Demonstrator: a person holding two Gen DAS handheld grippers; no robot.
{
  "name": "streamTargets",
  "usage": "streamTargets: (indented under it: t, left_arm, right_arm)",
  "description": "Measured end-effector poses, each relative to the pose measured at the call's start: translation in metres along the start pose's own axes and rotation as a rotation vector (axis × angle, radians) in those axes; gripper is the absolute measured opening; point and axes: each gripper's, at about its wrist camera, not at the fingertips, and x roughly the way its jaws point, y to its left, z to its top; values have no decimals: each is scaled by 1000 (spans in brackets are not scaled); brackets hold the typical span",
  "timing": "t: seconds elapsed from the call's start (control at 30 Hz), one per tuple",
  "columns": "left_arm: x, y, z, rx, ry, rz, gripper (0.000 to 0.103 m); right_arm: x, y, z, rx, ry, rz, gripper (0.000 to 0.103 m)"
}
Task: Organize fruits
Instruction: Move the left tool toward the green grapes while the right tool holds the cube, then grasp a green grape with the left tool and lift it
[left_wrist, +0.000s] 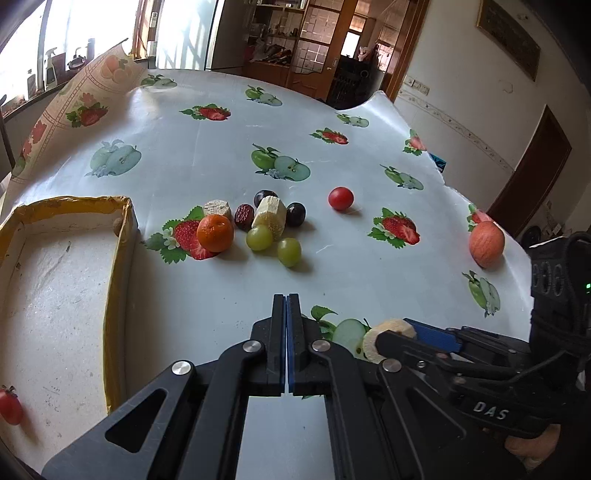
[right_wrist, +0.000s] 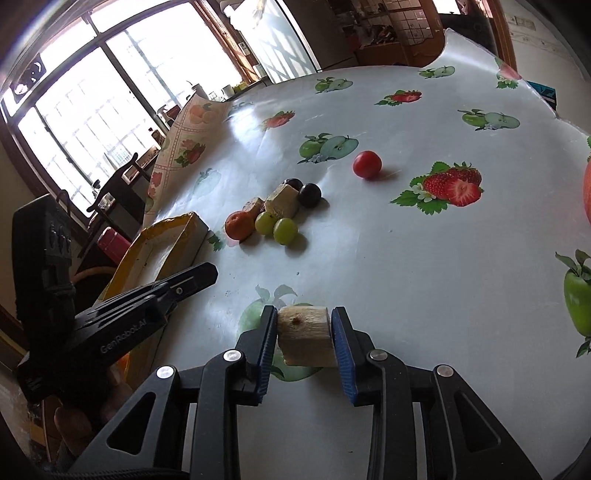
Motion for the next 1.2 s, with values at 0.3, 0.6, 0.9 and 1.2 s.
streamTargets:
  t: [0.3,0.6,0.9,1.2]
  left_arm:
    - [-43,18,-6,3,-53,-13,0]
    - [-13,13,-1,-14,24,-35,23]
    - [89,-15,25,-34,100,80,59]
    - [86,-5,24,-46,117,92,19]
  right_arm:
    - [5,30,-4,-112,-13,-72,34]
    - [-16,51,2,-136,-69,-44,34]
    - [-26,16,1,-68,-77,-59,34]
    - [-31,1,7,-37,-93,-58,34]
